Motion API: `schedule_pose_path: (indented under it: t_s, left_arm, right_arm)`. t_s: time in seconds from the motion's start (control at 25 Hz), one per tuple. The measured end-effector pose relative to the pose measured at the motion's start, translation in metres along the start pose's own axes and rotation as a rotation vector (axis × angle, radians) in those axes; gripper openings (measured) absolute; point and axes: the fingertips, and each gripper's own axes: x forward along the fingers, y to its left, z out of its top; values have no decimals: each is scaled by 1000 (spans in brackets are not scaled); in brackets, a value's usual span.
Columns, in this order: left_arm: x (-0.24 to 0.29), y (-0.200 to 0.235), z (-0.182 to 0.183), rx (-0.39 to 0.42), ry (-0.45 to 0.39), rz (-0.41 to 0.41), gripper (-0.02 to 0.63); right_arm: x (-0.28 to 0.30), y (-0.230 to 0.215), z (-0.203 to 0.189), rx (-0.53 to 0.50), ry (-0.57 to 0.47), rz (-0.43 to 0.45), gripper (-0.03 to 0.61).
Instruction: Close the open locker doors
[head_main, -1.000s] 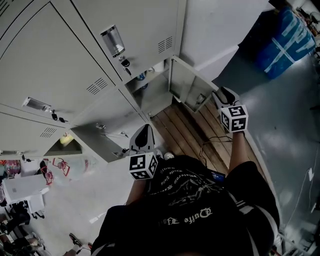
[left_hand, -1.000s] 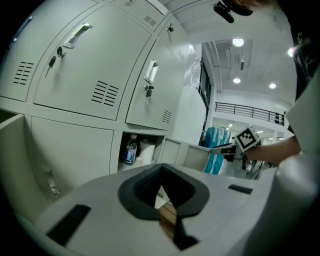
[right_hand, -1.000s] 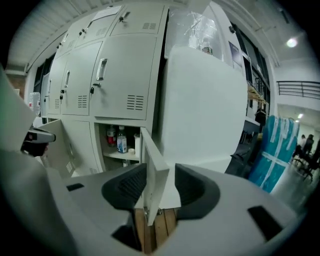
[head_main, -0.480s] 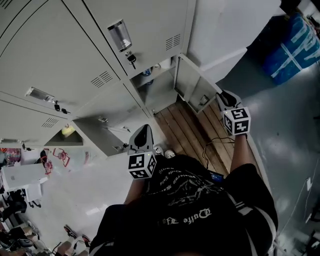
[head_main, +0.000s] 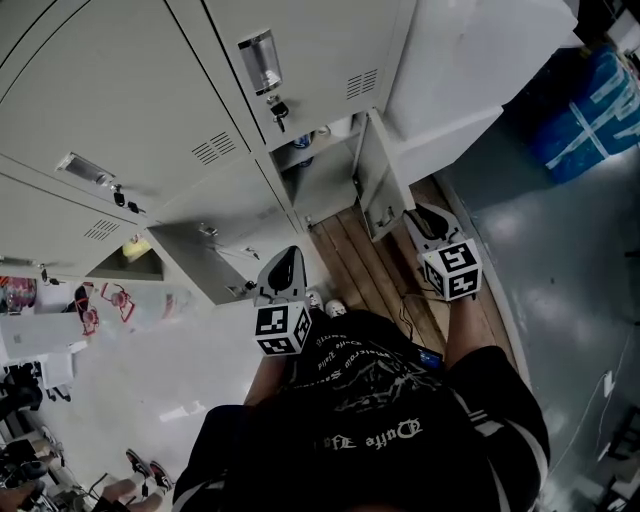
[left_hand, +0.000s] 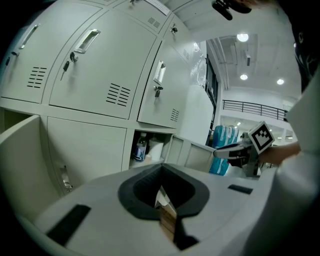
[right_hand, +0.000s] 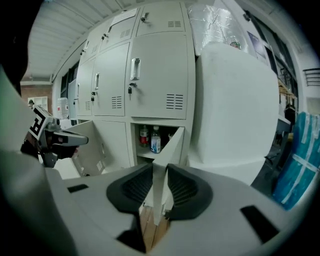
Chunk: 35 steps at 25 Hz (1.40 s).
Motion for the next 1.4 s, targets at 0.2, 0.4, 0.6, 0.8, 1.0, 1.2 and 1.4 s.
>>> schedule_pose_path:
  t_s: [0.2,0.4,0.6,0.8,1.0,1.2,1.4]
  left_arm:
    - [-7,7,3,-1,-23,24,8]
    - [-20,18,12,-7,-71,62,8]
    - [-31,33,12,-18,-81,115,8]
    - [-39,48,14,-20,-93,165,8]
    - [-46,62,14,-24,-93,211,8]
    - [-51,71,15,-25,-97,248,8]
    - [-56,80,15,-27,-93,278,8]
  right_arm:
    - [12,34,10,-5,-21,88,94]
    - [35,65,20,-38,-27,182,77]
    - [61,95,37,-82,-34,263,67]
    - [86,115,51,-108,-60,314,64]
    - [109,129,64,-81,-83,343,60]
    - [132,137,77,-77,-100,354,54]
    - [151,142,88,-102,-102,339,44]
